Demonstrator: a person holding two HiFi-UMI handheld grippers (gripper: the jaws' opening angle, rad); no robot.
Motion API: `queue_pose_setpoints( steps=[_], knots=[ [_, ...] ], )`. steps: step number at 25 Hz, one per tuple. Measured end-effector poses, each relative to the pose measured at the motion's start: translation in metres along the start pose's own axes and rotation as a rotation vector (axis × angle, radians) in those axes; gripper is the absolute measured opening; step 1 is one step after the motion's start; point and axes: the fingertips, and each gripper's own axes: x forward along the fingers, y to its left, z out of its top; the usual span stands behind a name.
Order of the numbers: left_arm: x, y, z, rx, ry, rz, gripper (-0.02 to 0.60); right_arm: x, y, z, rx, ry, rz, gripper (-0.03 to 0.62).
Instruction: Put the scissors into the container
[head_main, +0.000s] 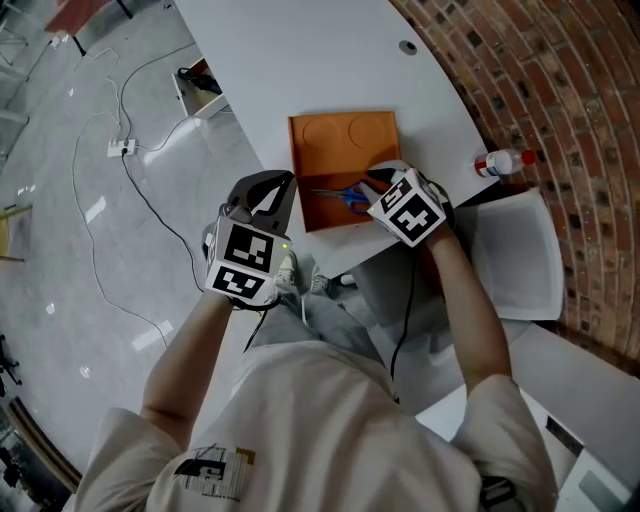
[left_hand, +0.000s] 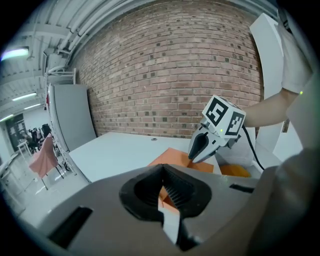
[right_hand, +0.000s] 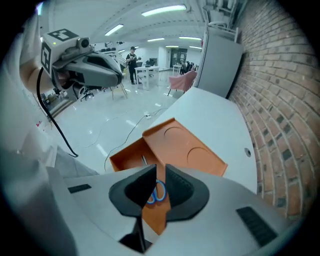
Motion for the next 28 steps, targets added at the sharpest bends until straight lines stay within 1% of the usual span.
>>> queue_pose_setpoints(
  steps=[4,11,14,16,21,23,25,28],
  knots=[
    [-0.017,0.001,0.030,0.026,-0.045,0.019,0.008,-0.042,-0.003,0.030,0.053,-0.139,-0.059,0.041],
    [-0.056,-0.002,0.084,0.068,-0.155,0.042,0.009,-0.121,-0.014,0.071,0.120,-0.324,-0.238,0.026],
    [-0.074,-0.003,0.107,0.086,-0.206,0.050,0.009,-0.159,-0.010,0.085,0.152,-0.382,-0.315,0.023],
    [-0.087,-0.004,0.121,0.098,-0.240,0.058,0.009,-0.184,-0.007,0.094,0.174,-0.442,-0.350,0.018],
    [-0.121,0.000,0.157,0.115,-0.330,0.114,0.009,-0.251,0.003,0.118,0.226,-0.625,-0.453,0.008],
    [-0.136,-0.001,0.169,0.116,-0.361,0.120,0.009,-0.278,0.010,0.125,0.245,-0.702,-0.479,0.008],
    [-0.151,-0.002,0.181,0.124,-0.398,0.128,0.009,-0.303,0.016,0.132,0.266,-0.781,-0.485,0.008],
    [-0.176,-0.005,0.200,0.142,-0.474,0.144,0.009,-0.341,0.024,0.139,0.280,-0.879,-0.515,0.008]
  ],
)
